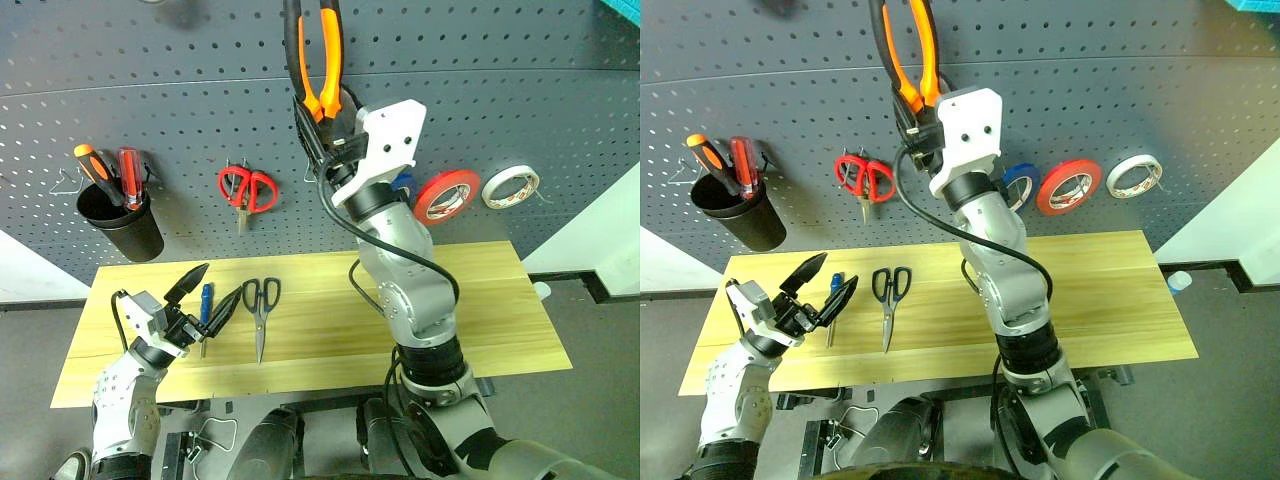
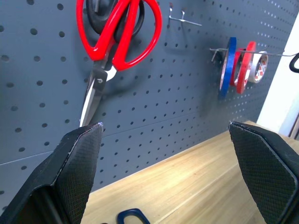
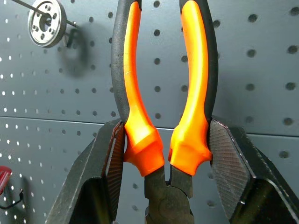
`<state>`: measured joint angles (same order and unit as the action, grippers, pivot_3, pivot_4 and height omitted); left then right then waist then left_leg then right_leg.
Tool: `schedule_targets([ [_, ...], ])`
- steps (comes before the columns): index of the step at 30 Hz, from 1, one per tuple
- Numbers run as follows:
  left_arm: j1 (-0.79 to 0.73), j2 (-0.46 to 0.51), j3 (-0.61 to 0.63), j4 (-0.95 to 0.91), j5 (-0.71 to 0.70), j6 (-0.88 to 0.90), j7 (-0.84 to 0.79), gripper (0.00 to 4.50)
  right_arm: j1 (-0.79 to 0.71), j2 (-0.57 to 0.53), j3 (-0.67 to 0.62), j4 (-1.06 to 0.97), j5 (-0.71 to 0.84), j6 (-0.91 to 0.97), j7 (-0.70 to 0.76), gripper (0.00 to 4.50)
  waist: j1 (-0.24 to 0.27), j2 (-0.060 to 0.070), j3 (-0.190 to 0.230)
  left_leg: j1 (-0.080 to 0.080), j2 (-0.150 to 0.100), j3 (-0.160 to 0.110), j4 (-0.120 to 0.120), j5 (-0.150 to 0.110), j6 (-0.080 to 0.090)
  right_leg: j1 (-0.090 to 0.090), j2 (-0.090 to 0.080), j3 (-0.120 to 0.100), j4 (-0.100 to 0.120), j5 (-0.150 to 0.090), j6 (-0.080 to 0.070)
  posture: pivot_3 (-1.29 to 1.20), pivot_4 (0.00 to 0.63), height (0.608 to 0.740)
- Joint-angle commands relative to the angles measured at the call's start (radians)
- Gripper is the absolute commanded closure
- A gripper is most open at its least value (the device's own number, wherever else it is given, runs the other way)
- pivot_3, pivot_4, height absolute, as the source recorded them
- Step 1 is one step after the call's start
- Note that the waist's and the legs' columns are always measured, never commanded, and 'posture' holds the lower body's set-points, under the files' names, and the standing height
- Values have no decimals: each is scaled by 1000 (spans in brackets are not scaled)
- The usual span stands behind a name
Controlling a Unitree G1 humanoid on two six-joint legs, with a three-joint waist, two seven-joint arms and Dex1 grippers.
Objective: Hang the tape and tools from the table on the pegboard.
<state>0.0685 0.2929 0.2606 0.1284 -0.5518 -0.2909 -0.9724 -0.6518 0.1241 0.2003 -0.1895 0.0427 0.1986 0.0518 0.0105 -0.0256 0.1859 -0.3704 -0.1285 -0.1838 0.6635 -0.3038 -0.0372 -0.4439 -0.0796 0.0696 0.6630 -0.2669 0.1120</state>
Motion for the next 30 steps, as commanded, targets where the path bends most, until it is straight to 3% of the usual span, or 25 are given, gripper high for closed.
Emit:
schedule_targets([
  [1,3,12,2,-17,5,-2,5,0,-61,52,1,62,-14,-95,-23,2259,0,0,0,0,0,0,0,0,0,0,0,0,0,0,0,99,152,739],
  [11,28,17,-14,-100,0,32,27,0,-145,86,-9,334,-9,-274,-59,2259,-1,0,0,0,1,0,0,0,0,0,0,0,0,0,0,132,164,739],
  [30,97,31,-5,-190,-12,69,51,0,-215,85,-23,558,10,-407,-70,2259,2,1,1,1,2,0,0,0,0,0,1,0,1,1,-2,165,180,739],
])
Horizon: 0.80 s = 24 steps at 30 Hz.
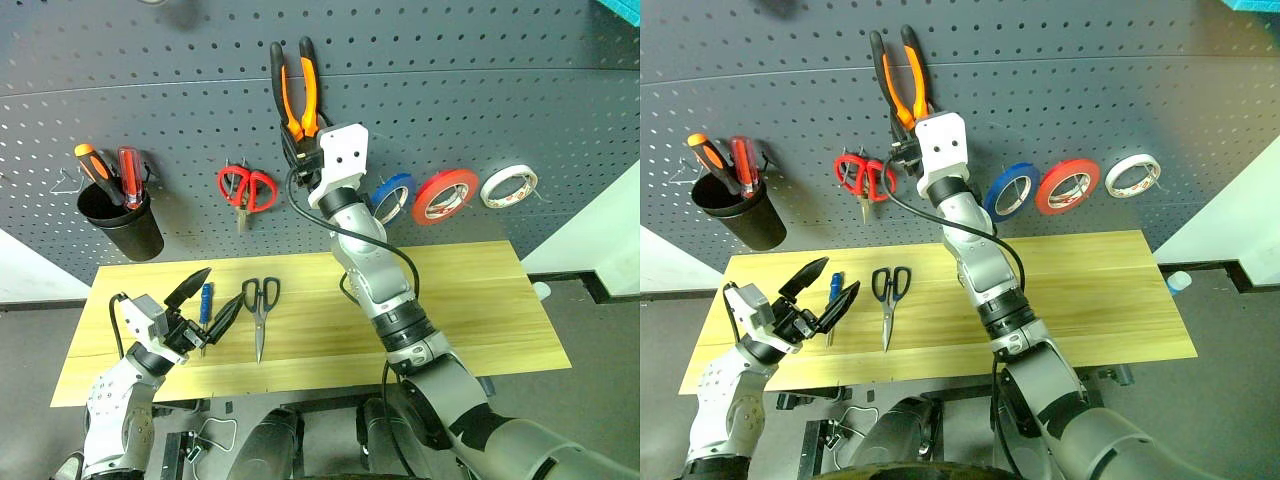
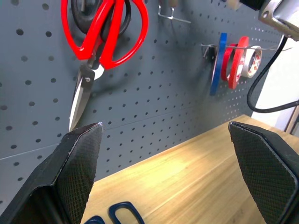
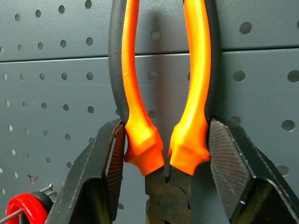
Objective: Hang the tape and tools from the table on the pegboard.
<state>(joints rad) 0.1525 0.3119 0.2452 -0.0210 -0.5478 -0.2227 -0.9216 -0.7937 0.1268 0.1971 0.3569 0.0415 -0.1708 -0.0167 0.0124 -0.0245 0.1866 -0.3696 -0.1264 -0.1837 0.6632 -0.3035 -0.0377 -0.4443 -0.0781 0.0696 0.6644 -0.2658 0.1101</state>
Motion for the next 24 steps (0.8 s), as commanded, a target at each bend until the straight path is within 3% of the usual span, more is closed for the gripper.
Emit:
schedule_targets([
  [1,16,14,11,-44,-17,3,1,0,-76,79,-23,22,12,-42,-3,2259,0,0,0,0,0,0,0,0,0,0,0,0,0,0,0,166,182,739],
  [24,-10,21,1,-31,-18,25,-1,0,-75,9,-84,64,-19,-52,-33,2259,2,4,3,2,4,-2,0,1,-1,1,7,0,0,7,-6,143,187,739],
])
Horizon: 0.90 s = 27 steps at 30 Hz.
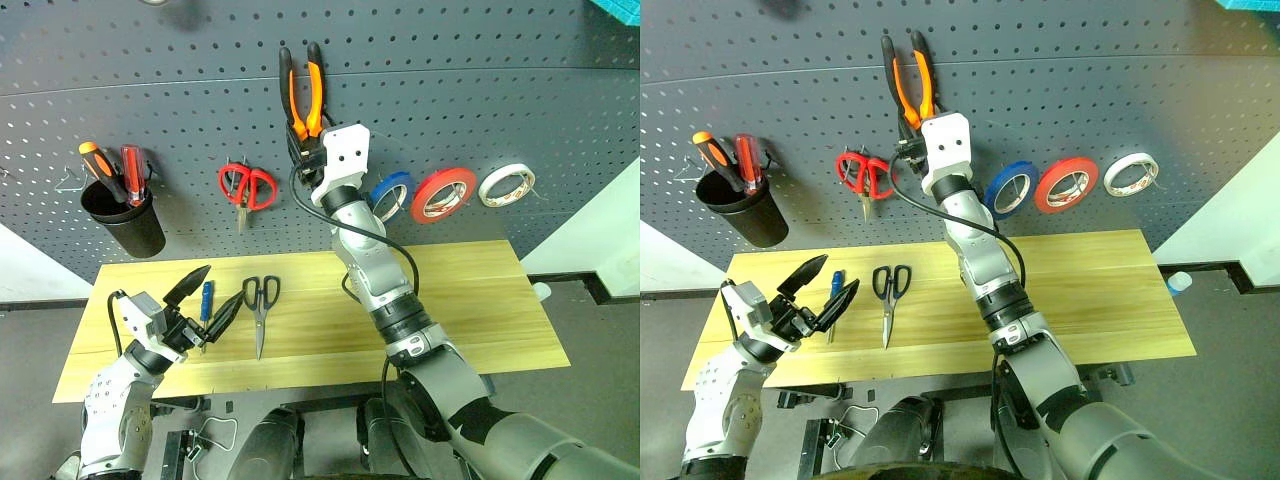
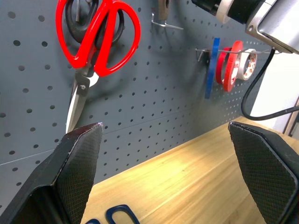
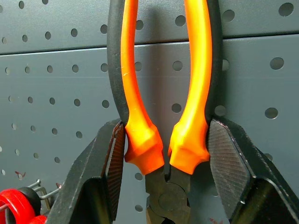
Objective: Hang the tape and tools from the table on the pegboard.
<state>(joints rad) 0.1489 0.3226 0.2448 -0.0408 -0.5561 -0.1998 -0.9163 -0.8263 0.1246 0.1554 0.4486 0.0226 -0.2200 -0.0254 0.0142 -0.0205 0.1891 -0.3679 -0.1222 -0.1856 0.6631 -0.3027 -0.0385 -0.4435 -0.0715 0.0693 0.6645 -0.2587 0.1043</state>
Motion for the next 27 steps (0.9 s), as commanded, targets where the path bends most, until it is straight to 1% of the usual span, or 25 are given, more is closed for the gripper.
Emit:
schedule_targets([
  [1,-8,11,2,-10,-10,3,-7,0,-41,12,-43,-28,-1,-1,-24,2259,0,0,0,0,0,0,0,0,0,0,0,0,0,0,0,142,187,739],
  [27,-21,13,5,-1,-2,13,-3,0,83,46,-6,-115,6,78,6,2259,-1,2,1,0,1,0,-2,0,0,0,0,0,-2,0,0,138,187,739],
])
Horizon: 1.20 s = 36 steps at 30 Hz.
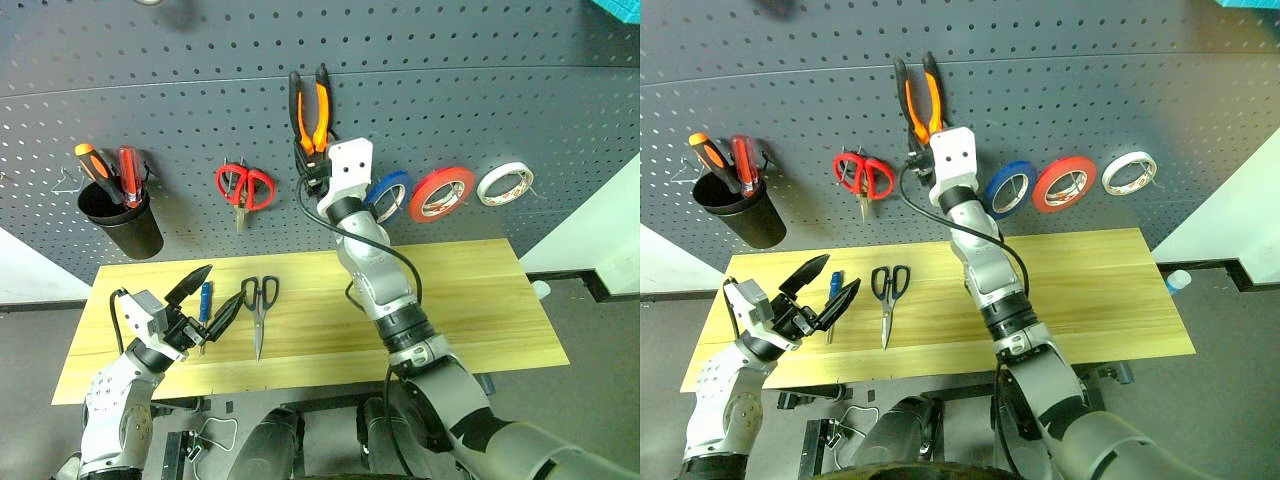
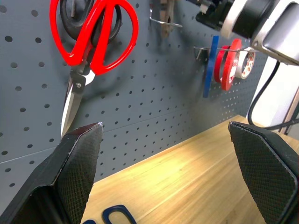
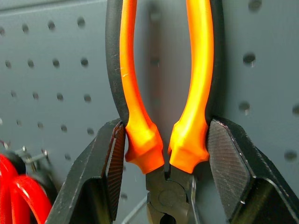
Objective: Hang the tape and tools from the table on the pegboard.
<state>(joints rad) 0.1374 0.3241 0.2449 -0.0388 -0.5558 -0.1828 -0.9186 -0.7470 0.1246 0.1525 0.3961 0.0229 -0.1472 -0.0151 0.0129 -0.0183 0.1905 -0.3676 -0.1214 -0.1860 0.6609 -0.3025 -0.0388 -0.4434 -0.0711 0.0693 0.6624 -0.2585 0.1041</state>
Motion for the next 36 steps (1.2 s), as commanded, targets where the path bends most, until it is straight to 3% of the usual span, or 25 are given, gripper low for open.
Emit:
schedule_targets([
  [1,-10,11,5,-2,-2,-4,-1,0,7,47,-2,-66,6,10,-3,2259,0,0,0,0,0,0,0,0,0,0,0,0,0,0,0,137,187,739],
  [3,-11,10,5,0,-2,-5,-2,0,11,49,0,-73,7,19,-2,2259,0,0,0,0,0,0,0,0,0,0,0,0,0,0,0,136,187,739],
  [10,-11,10,5,1,-2,-4,-2,0,20,52,3,-90,14,44,-4,19,0,1,0,0,0,0,-1,0,0,0,0,0,-1,0,0,135,190,739],
  [22,-12,8,0,4,-2,-3,-5,0,85,24,23,-204,16,102,36,19,0,1,1,0,1,-1,-4,0,-1,0,1,0,-3,0,0,130,188,739],
  [36,-11,23,12,25,-8,-5,-15,0,470,-151,-11,-890,38,472,128,19,1,1,1,-5,5,1,-16,2,-4,-5,0,-1,-18,0,0,107,191,739],
])
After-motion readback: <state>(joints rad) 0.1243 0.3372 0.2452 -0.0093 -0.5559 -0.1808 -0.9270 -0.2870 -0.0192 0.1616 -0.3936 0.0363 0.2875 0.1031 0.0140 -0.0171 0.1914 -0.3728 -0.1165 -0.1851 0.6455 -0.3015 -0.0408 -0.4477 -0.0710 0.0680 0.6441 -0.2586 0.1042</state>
